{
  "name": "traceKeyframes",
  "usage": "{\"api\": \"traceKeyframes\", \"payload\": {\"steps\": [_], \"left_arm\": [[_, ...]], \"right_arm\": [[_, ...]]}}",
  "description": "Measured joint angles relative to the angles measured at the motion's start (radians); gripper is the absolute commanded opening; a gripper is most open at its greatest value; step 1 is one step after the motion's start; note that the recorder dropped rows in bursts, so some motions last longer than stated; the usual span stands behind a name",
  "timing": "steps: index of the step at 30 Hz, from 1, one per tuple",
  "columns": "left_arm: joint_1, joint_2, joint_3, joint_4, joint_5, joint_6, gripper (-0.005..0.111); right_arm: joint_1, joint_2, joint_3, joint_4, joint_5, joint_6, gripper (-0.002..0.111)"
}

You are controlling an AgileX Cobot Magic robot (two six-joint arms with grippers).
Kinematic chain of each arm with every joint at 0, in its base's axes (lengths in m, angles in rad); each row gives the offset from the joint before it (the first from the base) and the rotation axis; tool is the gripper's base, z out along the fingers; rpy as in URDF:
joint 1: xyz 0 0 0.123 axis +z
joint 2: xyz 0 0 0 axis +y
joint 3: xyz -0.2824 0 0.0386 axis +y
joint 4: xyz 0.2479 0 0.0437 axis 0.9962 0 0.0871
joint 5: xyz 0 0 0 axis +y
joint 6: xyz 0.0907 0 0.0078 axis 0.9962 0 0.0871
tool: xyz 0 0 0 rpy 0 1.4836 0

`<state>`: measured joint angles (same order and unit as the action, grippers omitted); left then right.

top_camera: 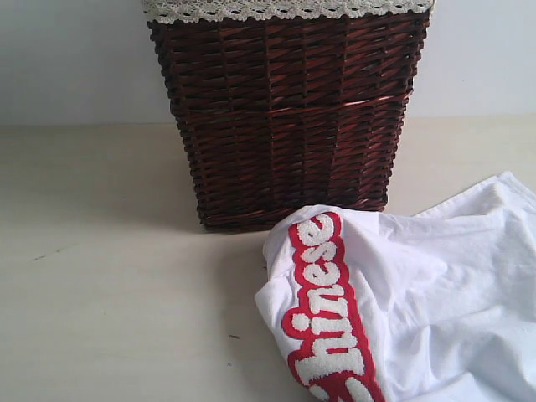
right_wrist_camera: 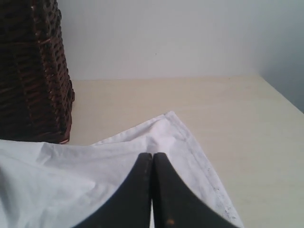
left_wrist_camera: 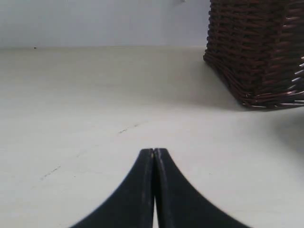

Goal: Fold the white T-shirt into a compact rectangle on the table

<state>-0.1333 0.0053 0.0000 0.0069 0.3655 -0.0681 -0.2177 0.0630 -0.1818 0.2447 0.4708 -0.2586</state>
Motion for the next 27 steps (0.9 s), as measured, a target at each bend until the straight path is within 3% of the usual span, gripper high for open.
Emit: {"api": "traceKeyframes", "payload": {"steps": [10, 21, 27], "left_arm": [[0.000, 0.000, 0.000, -0.025, 0.000, 0.000, 0.000], [0.000, 0.000, 0.000, -0.034, -0.011, 0.005, 0.000], [0.000, 0.000, 0.000, 0.019, -0.175, 0.314, 0.000]], "right_arm": [[0.000, -0.057, 0.167, -0.004, -0.083, 0.007, 0.000], [0.000, -0.057, 0.177, -0.008, -0.168, 0.009, 0.000], [0.000, -0.057, 0.177, -0.008, -0.168, 0.009, 0.000]]}}
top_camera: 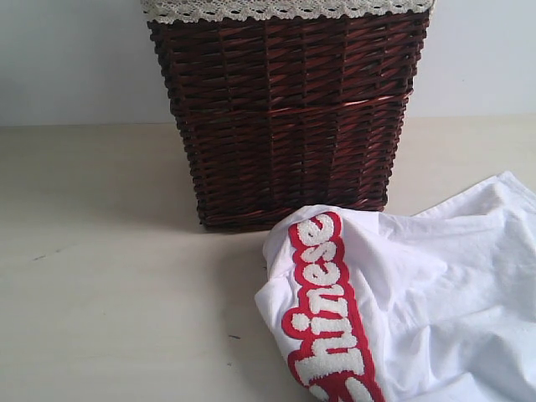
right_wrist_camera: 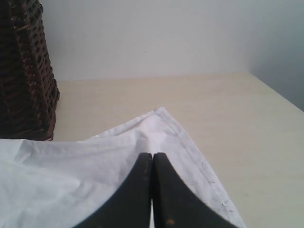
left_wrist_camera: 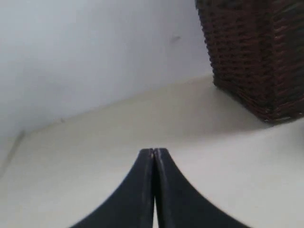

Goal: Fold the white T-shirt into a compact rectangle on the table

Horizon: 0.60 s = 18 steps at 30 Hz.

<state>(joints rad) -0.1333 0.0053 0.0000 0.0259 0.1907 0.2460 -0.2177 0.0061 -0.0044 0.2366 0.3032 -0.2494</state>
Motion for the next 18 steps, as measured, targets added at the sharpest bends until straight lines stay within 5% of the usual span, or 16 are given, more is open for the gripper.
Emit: {"api": "traceKeyframes", "payload": {"steps": [4, 10, 18], "left_arm": [[0.000, 0.000, 0.000, 0.015, -0.137, 0.150, 0.000], [0.000, 0.000, 0.000, 0.022, -0.161, 0.304, 0.000], [0.000, 0.029, -0.045, 0.024, -0.173, 0.137, 0.000]], "right_arm": [[0.000, 0.000, 0.000, 0.000, 0.000, 0.005, 0.000], [0.000, 0.000, 0.000, 0.000, 0.000, 0.013, 0.000], [0.000, 0.000, 0.000, 0.000, 0.000, 0.015, 0.000]]}}
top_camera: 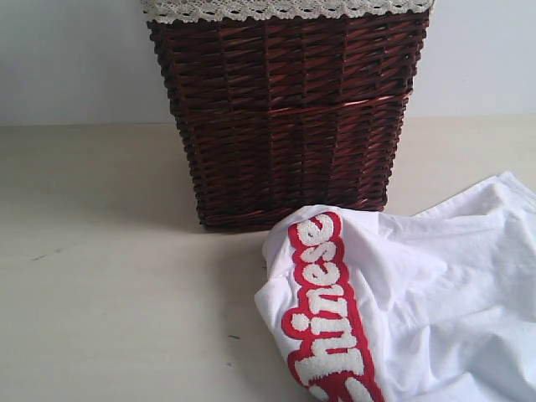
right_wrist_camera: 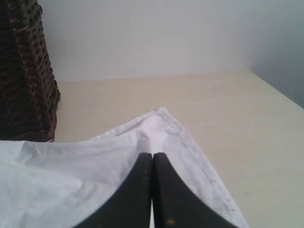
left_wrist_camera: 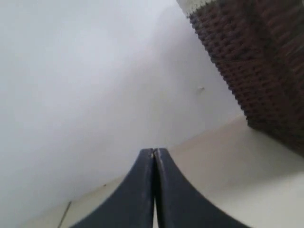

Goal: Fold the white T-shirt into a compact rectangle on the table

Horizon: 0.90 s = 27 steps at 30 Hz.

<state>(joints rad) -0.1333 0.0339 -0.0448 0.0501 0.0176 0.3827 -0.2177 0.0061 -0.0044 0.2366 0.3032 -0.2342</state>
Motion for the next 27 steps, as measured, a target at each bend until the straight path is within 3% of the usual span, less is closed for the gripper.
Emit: {"api": "traceKeyframes", "payload": {"steps": [4, 8, 11, 13, 16, 21, 23, 27], "left_arm": [[0.000, 0.125, -0.079, 0.000, -0.063, -0.158, 0.000], [0.000, 0.351, -0.169, -0.002, -0.240, -0.183, 0.000], [0.000, 0.549, -0.299, -0.002, -0.327, -0.188, 0.000], [0.000, 0.683, -0.408, -0.002, -0.315, -0.216, 0.000], [0.000, 0.845, -0.592, -0.002, -0.154, -0.358, 0.000], [0.000, 1.077, -0.763, -0.030, 0.393, -0.726, 0.000], [0.000, 1.153, -0.771, -0.104, 0.531, -0.650, 0.000], [0.000, 1.288, -0.759, -0.483, 0.735, -0.128, 0.000]], "right_arm": [[0.000, 0.000, 0.000, 0.000, 0.000, 0.000, 0.000], [0.000, 0.000, 0.000, 0.000, 0.000, 0.000, 0.000], [0.000, 0.000, 0.000, 0.000, 0.000, 0.000, 0.000], [0.000, 0.000, 0.000, 0.000, 0.000, 0.000, 0.000], [0.000, 0.000, 0.000, 0.000, 0.000, 0.000, 0.000], [0.000, 0.000, 0.000, 0.000, 0.000, 0.000, 0.000], [0.000, 0.000, 0.000, 0.000, 0.000, 0.000, 0.000], [0.000, 0.000, 0.000, 0.000, 0.000, 0.000, 0.000]]}}
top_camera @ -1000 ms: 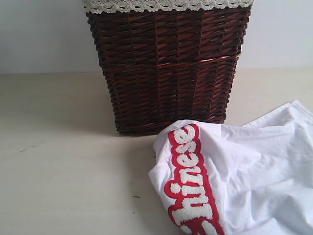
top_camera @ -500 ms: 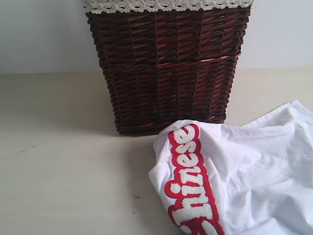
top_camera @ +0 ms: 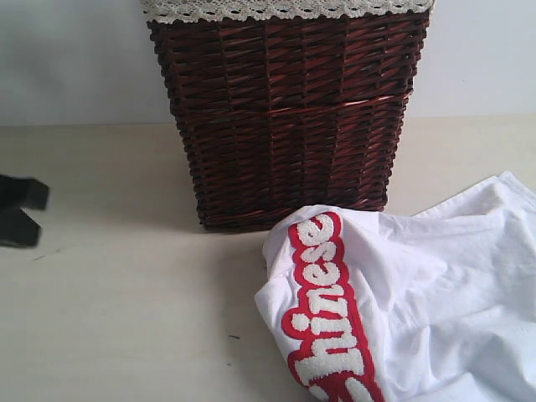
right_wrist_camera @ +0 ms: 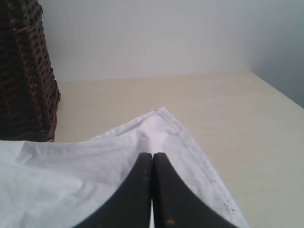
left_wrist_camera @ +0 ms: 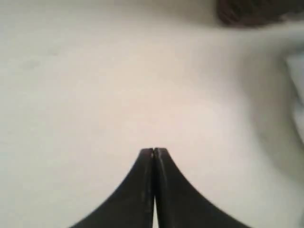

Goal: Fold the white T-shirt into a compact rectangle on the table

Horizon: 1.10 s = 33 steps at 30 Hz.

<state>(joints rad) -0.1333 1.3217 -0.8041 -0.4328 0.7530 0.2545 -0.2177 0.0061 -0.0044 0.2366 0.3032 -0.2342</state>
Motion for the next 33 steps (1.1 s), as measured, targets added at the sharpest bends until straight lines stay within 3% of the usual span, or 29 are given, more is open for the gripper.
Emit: {"api": "traceKeyframes", "payload": {"steps": [1, 2, 4, 6, 9, 12, 15, 19, 23, 27, 30, 33], "left_arm": [[0.000, 0.023, 0.009, -0.123, 0.057, 0.156, 0.000], [-0.002, 0.053, 0.027, -0.328, 0.163, 0.428, 0.000], [-0.005, 0.070, 0.056, -0.541, 0.223, 0.804, 0.000], [-0.005, 0.072, 0.079, -0.659, 0.210, 1.105, 0.000], [-0.007, 0.108, 0.106, -0.798, 0.202, 1.390, 0.000], [-0.083, 0.235, 0.121, -1.165, 0.163, 1.683, 0.000], [-0.181, 0.353, 0.117, -1.267, 0.067, 1.812, 0.000], [-0.270, 0.440, 0.111, -1.192, -0.008, 1.835, 0.003], [-0.341, 0.504, 0.102, -1.203, -0.026, 1.840, 0.030], [-0.370, 0.544, 0.072, -1.207, -0.030, 1.842, 0.060], [-0.372, 0.547, 0.039, -1.207, -0.035, 1.842, 0.059], [-0.377, 0.560, 0.001, -1.212, -0.036, 1.842, 0.051]], "right_arm": [[0.000, 0.000, 0.000, 0.000, 0.000, 0.000, 0.000], [0.000, 0.000, 0.000, 0.000, 0.000, 0.000, 0.000], [0.000, 0.000, 0.000, 0.000, 0.000, 0.000, 0.000], [0.000, 0.000, 0.000, 0.000, 0.000, 0.000, 0.000], [0.000, 0.000, 0.000, 0.000, 0.000, 0.000, 0.000], [0.000, 0.000, 0.000, 0.000, 0.000, 0.000, 0.000], [0.000, 0.000, 0.000, 0.000, 0.000, 0.000, 0.000], [0.000, 0.000, 0.000, 0.000, 0.000, 0.000, 0.000], [0.000, 0.000, 0.000, 0.000, 0.000, 0.000, 0.000], [0.000, 0.000, 0.000, 0.000, 0.000, 0.000, 0.000], [0.000, 0.000, 0.000, 0.000, 0.000, 0.000, 0.000], [0.000, 0.000, 0.000, 0.000, 0.000, 0.000, 0.000]]}}
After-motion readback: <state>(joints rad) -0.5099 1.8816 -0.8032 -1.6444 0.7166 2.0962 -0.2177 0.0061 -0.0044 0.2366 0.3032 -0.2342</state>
